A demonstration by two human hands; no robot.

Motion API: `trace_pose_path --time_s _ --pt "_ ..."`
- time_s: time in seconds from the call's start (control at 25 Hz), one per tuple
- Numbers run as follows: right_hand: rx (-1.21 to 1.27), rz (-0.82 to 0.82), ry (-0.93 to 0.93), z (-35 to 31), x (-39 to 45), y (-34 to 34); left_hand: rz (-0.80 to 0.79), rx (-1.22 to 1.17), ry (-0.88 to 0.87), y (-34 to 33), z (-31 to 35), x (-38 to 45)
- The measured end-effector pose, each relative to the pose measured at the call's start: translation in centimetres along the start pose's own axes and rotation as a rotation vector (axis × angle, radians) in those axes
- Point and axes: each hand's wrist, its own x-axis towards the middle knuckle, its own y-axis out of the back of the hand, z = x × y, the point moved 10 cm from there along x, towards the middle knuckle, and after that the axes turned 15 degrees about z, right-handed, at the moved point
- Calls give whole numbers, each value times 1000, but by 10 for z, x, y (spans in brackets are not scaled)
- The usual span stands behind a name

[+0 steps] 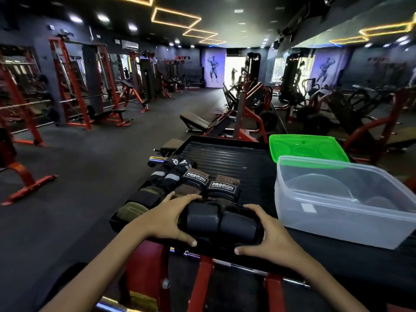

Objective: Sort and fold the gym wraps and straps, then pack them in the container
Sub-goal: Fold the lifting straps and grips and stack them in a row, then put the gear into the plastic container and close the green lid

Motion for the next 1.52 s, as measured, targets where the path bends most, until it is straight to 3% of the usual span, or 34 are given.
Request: trace_pose_path --time_s 0.36,0.52,0.92,1.16,1.4,1.52 --pt "-131 18 -10 1 12 1 37 -90 -82 -3 18 19" --pt "-135 96 -18 0 7 14 136 -155 -81 4 28 16" --pt "-37 331 76 -33 -14 144 389 -272 -193 87 113 58" --pt "-148 418 64 -9 0 241 321 -222 -293 76 191 129" --pt "-267 435 -10 60 42 269 237 -49 -307 17 223 191" --pt "-406 357 -3 87 69 265 143 28 -289 -23 221 217"
